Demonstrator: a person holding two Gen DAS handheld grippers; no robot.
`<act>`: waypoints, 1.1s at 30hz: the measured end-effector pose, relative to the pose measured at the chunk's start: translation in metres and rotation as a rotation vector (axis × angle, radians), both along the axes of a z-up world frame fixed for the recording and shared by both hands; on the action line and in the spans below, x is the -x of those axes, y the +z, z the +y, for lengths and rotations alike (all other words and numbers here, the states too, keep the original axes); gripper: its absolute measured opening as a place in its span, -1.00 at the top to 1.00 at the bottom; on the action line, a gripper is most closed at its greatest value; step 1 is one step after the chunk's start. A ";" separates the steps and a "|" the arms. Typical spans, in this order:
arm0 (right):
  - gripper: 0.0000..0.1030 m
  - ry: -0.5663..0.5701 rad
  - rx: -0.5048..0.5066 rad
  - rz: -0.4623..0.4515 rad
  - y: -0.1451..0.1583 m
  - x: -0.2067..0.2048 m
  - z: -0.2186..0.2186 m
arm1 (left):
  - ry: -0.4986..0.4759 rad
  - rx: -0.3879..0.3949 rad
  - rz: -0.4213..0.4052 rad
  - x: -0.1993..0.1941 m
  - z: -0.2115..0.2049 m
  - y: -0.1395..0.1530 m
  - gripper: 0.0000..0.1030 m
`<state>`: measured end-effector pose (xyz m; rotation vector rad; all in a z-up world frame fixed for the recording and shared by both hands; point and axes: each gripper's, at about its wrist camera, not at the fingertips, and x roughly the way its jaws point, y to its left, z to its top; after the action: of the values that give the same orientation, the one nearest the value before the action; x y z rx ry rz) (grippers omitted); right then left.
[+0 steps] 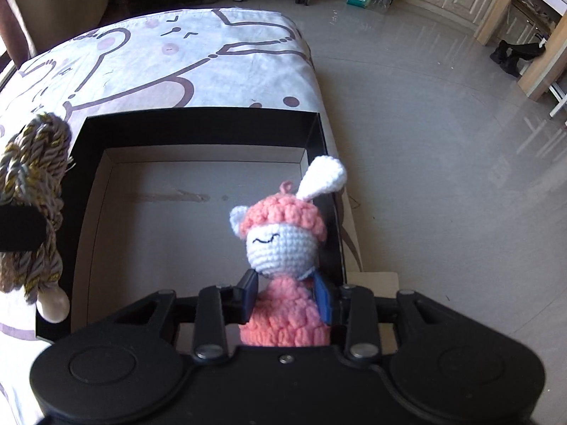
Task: Organize objects
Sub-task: 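Lift the bunny and rope and carry both grippers over the black box, then lower the bunny and rope into the box and open both grippers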
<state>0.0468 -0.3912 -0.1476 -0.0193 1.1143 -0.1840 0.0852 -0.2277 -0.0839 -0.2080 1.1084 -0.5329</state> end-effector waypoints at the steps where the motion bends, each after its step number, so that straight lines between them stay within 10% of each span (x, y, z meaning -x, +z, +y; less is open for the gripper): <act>1: 0.30 0.004 -0.003 0.000 0.000 0.000 0.000 | 0.000 0.000 0.004 -0.001 -0.002 -0.002 0.34; 18: 0.23 -0.077 -0.077 -0.095 0.045 0.016 -0.015 | -0.011 0.032 0.095 -0.009 -0.030 -0.028 0.34; 26: 0.29 -0.249 -0.416 -0.145 0.049 0.034 -0.043 | -0.029 -0.010 0.132 -0.009 -0.046 -0.047 0.34; 33: 0.34 -0.313 -0.429 -0.139 0.046 0.036 -0.043 | 0.004 0.007 0.180 -0.012 -0.051 -0.064 0.33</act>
<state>0.0104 -0.4339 -0.1017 0.5453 0.9946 -0.2184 0.0972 -0.2788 -0.1475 -0.2685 1.2808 -0.5217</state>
